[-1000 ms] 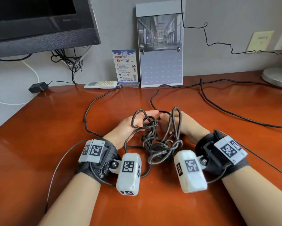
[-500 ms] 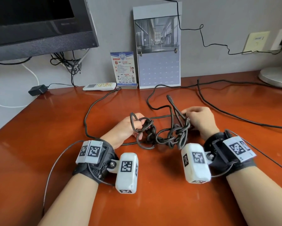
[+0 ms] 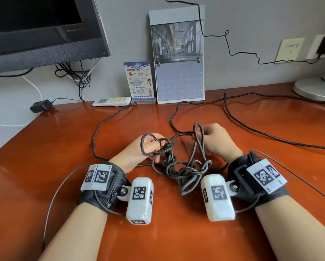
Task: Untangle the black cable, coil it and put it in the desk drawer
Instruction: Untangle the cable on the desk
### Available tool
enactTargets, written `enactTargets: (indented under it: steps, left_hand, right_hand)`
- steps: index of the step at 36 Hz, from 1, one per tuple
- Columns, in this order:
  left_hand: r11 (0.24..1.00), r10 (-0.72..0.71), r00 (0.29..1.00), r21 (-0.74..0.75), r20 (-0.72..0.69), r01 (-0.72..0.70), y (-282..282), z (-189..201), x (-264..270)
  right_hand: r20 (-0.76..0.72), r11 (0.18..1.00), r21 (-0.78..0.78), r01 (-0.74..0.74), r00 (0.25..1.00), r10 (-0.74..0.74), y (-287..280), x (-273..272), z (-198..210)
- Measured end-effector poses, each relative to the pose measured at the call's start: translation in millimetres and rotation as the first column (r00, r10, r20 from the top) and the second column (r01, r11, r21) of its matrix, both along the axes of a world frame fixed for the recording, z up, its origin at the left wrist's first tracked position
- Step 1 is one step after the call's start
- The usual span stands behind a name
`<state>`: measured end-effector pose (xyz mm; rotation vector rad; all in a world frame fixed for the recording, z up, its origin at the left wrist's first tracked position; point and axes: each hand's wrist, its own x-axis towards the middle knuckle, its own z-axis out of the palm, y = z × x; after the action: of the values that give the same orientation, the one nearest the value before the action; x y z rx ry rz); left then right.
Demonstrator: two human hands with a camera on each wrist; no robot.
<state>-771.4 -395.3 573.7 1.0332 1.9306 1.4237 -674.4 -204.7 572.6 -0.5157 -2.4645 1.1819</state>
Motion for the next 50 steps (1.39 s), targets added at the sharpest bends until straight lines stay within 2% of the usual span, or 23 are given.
enactTargets:
  steps: [3, 7, 11, 14, 16, 18, 20, 25, 31, 34, 38, 42, 46, 50]
  left_hand:
    - [1.0, 0.025, 1.0, -0.014, 0.007, -0.025, -2, 1, -3]
    - [0.998, 0.04, 0.997, -0.042, -0.071, -0.043, -1, 5, -2]
    - [0.996, 0.091, 0.988, -0.013, -0.122, -0.093, -6, 6, 0]
    - [0.996, 0.089, 0.984, -0.005, -0.157, -0.091, -10, 8, 1]
    - [0.994, 0.103, 0.975, -0.004, -0.194, -0.106, -7, 8, 2]
    - [0.99, 0.132, 0.97, -0.014, -0.206, -0.138, -3, 7, 2]
    - [0.988, 0.142, 0.969, -0.033, -0.201, -0.152, 1, 7, 3]
    - [0.99, 0.126, 0.976, -0.037, -0.178, -0.135, -2, 5, 0]
    - [0.994, 0.107, 0.986, -0.024, -0.125, -0.111, 0, 7, 7]
    - [0.994, 0.099, 0.991, -0.031, -0.095, -0.102, -2, 8, 10]
    - [0.989, 0.125, 0.988, -0.065, -0.089, -0.131, -2, 8, 9]
    - [0.984, 0.155, 0.987, -0.084, -0.032, -0.158, -8, 10, 8]
    - [0.971, 0.189, 0.981, -0.139, -0.041, -0.193, -10, 11, 5]
    - [0.971, 0.22, 0.972, -0.079, -0.088, -0.227, -12, 15, 5]
  right_hand:
    - [0.045, 0.994, -0.012, 0.105, 0.994, -0.104, 8, 0, 1]
    - [0.072, 0.973, -0.094, 0.213, 0.976, -0.206, 15, 4, 4]
    - [0.082, 0.941, -0.051, 0.336, 0.94, -0.331, 24, 10, 6]
    - [0.113, 0.918, 0.074, 0.39, 0.911, -0.397, 29, 17, 7]
    - [0.145, 0.943, 0.179, 0.28, 0.941, -0.307, 25, 18, 7]
    - [0.196, 0.968, 0.248, 0.028, 0.977, -0.078, 17, 14, 4]
    - [0.241, 0.957, 0.242, -0.16, 0.965, 0.1, 0, 12, 7]
    - [0.303, 0.912, 0.266, -0.311, 0.925, 0.227, -12, 3, 2]
    - [0.3, 0.941, 0.272, -0.204, 0.947, 0.119, -10, -5, -6]
    - [0.328, 0.945, 0.257, -0.2, 0.938, 0.11, -10, -5, -6]
    - [0.349, 0.951, 0.303, -0.052, 0.935, -0.06, -8, 0, 0]
    - [0.27, 0.911, 0.404, 0.077, 0.942, -0.2, -2, 1, 0]
    - [0.17, 0.936, 0.302, 0.182, 0.956, -0.241, 7, 2, 0]
    - [0.097, 0.931, 0.201, 0.305, 0.939, -0.329, 23, 4, -3]
